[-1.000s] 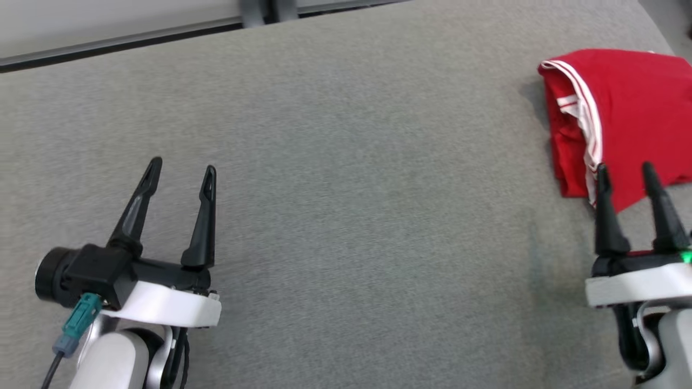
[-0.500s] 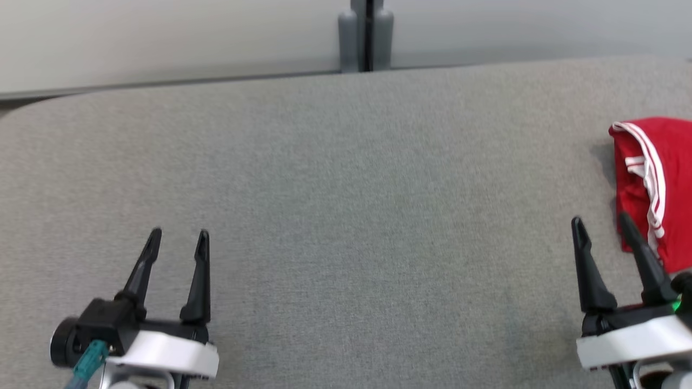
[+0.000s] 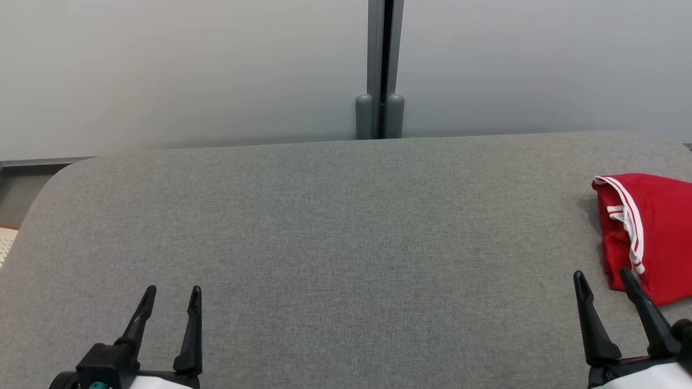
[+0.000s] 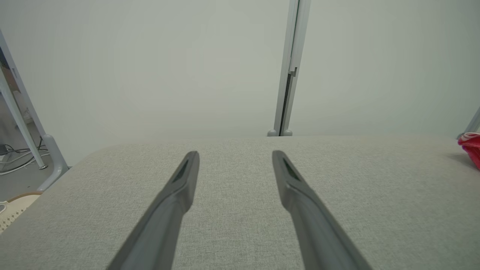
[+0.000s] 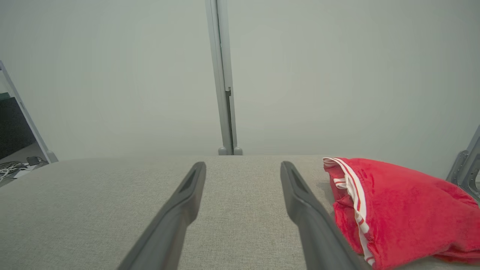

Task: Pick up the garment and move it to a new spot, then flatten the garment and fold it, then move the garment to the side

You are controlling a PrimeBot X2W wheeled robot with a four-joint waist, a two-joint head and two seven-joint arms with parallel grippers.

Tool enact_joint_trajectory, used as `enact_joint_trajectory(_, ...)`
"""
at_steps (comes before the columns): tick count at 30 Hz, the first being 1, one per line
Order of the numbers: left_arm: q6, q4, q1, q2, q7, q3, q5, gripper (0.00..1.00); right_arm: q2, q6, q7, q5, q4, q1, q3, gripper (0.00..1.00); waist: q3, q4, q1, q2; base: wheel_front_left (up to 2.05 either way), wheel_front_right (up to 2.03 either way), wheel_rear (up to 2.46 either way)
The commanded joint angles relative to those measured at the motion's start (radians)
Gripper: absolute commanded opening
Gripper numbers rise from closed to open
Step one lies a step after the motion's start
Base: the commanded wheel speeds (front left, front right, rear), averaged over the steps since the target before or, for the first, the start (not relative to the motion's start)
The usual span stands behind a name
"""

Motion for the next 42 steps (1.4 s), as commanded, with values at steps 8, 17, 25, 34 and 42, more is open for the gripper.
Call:
enact_joint_trajectory(8, 0.011, 0.015, 0.017, 0.009, 0.007, 0.002, -0.010, 1.00, 0.002, 0.000, 0.027, -0.014, -0.027, 0.028, -0.003, 1.00, -0.022, -0.003, 0.0000, -0.0001, 0.00, 0.00, 0.00)
enact_joint_trajectory(17, 0.015, 0.034, 0.008, 0.010, 0.004, -0.003, -0.016, 1.00, 0.007, 0.000, 0.033, -0.018, -0.027, 0.034, -0.005, 1.00, -0.023, -0.005, 0.0000, -0.0001, 0.00, 0.00, 0.00)
enact_joint_trajectory(25, 0.016, 0.044, -0.001, 0.013, 0.003, -0.011, -0.020, 1.00, 0.008, 0.000, 0.035, -0.009, -0.019, 0.031, -0.002, 1.00, -0.028, -0.007, 0.0000, -0.0001, 0.00, 0.00, 0.00)
enact_joint_trajectory(34, 0.019, 0.050, -0.009, 0.013, 0.001, -0.016, -0.023, 1.00, 0.002, 0.000, 0.037, -0.008, -0.015, 0.023, 0.000, 1.00, -0.026, -0.008, 0.0000, -0.0001, 0.00, 0.00, 0.00)
enact_joint_trajectory(42, 0.014, 0.072, 0.014, -0.004, 0.007, -0.024, -0.037, 0.00, 0.014, 0.000, 0.032, 0.012, 0.007, 0.031, 0.013, 0.00, -0.023, -0.008, 0.0000, -0.0001, 0.00, 0.00, 0.00)
